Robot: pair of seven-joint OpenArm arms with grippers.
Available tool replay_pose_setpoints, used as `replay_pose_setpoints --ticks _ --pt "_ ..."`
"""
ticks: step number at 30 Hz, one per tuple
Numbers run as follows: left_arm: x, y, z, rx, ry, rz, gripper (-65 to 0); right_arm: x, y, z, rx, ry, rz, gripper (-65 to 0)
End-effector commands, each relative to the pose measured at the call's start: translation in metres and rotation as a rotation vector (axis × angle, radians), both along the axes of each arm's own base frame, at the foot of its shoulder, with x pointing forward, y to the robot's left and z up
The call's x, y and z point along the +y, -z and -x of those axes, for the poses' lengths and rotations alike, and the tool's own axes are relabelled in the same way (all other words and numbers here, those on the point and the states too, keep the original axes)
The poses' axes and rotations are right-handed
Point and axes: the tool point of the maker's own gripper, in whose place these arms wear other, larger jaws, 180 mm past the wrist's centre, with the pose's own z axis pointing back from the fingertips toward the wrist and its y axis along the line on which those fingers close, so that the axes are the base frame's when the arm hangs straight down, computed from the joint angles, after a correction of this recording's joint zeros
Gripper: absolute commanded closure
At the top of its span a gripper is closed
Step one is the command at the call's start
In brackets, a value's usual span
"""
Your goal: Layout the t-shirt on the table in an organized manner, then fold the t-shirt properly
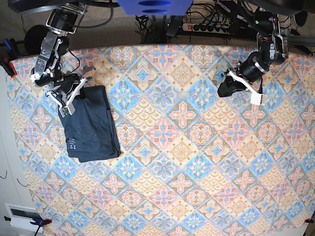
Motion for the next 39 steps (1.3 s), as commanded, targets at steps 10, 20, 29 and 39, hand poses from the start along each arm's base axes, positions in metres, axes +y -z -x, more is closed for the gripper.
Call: replay_pose_setpoints --ticks 10,20,29,39 --pt "0.001 -0.011 -0.005 -0.042 0.008 -0.001 0.0 0.015 -0.004 -0.006 -0.007 -0.064 0.013 -0.6" --pt "0.014 -0.015 -0.007 -0.044 0.036 -0.054 0.0 0.019 -0.085 -0.036 -0.26 -0.111 0.114 -0.6" --pt "0.04 -0.021 0.013 -0.025 0.048 -0.158 0.0 -0.011 -0.094 -0.003 -0.289 0.029 -0.028 -0.6" --pt "0.09 -0.04 0.066 0.032 -0.049 -0.291 0.0 -0.061 -0.076 0.076 -0.135 0.166 -0.038 -0.6"
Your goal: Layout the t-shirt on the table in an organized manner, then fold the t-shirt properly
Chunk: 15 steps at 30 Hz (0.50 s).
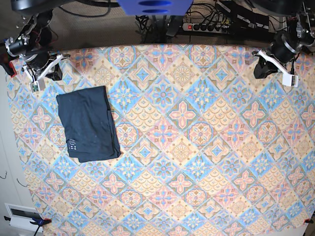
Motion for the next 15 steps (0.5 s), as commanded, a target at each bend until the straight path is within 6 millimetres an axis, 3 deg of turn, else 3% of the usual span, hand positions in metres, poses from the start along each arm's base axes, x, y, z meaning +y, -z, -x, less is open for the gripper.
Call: replay_pose_setpoints --ticks 1,9,15 --pt "0.0 -0.004 0.007 0.003 0.01 -0.003 0.0 -0.008 -0.009 0.006 -0.018 0.004 0.014 -0.6" --pt "0.032 0.012 0.084 0.146 -0.21 -0.026 0.0 -0.028 0.012 0.09 0.187 0.059 0.049 0.0" --pt "0.046 0.025 0.133 0.277 -0.262 -0.104 0.0 -0.038 0.025 0.151 0.377 0.057 0.121 0.0"
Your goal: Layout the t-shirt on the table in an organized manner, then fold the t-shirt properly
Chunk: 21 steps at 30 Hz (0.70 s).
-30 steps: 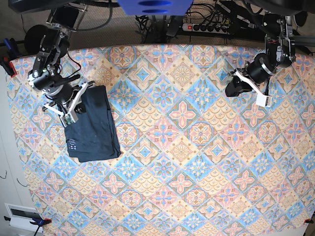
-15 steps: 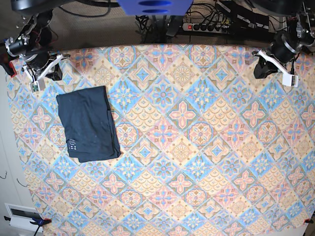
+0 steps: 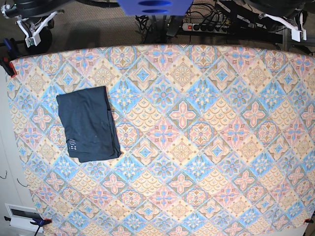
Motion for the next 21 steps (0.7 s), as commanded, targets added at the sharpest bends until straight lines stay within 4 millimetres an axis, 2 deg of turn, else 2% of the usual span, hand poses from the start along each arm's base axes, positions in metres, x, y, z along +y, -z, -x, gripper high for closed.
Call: replay_pose_setpoints --ticks 1,4,10,16,21 --pt "0.005 0.003 0.01 0.025 -0.003 -0.026 0.0 -0.004 -0.004 0.004 0.007 -0.015 0.019 0.0" --pt "0.012 0.028 0.035 0.127 -0.006 -0.065 0.0 0.009 0.018 0.029 0.12 -0.055 -0.005 0.0" --pt "-0.002 0.105 0.057 0.263 -0.012 -0.01 0.0 0.037 0.077 0.082 0.298 -0.095 -0.091 0.0" --pt "-0.047 0.178 0.07 0.282 0.102 0.003 0.0 0.059 0.132 0.094 0.37 -0.099 -0.167 0.0" --pt "-0.091 0.229 0.078 0.284 0.228 0.027 0.0 0.067 0.166 0.083 0.349 -0.032 -0.219 0.0"
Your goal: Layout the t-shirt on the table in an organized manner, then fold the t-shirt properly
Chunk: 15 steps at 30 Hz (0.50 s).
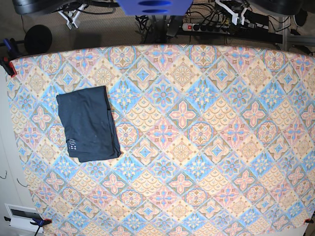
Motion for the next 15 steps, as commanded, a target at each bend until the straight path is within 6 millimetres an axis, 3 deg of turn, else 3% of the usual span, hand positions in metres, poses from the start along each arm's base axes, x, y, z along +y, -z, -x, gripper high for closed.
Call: replay_pose_setpoints --ticks 1,7,15 --pt "0.0 0.006 0.005 0.013 0.019 0.0 0.0 -0.001 0.003 0.001 0.002 0.017 -0.006 0.0" --pt "-0.03 0.043 0.006 0.042 0.048 0.039 0.0 0.016 0.036 -0.017 -0.056 0.181 -0.071 0.0" --pt "-0.066 0.064 0.007 -0.006 0.161 0.072 0.0 0.028 0.058 -0.028 -0.106 0.193 -0.081 0.0"
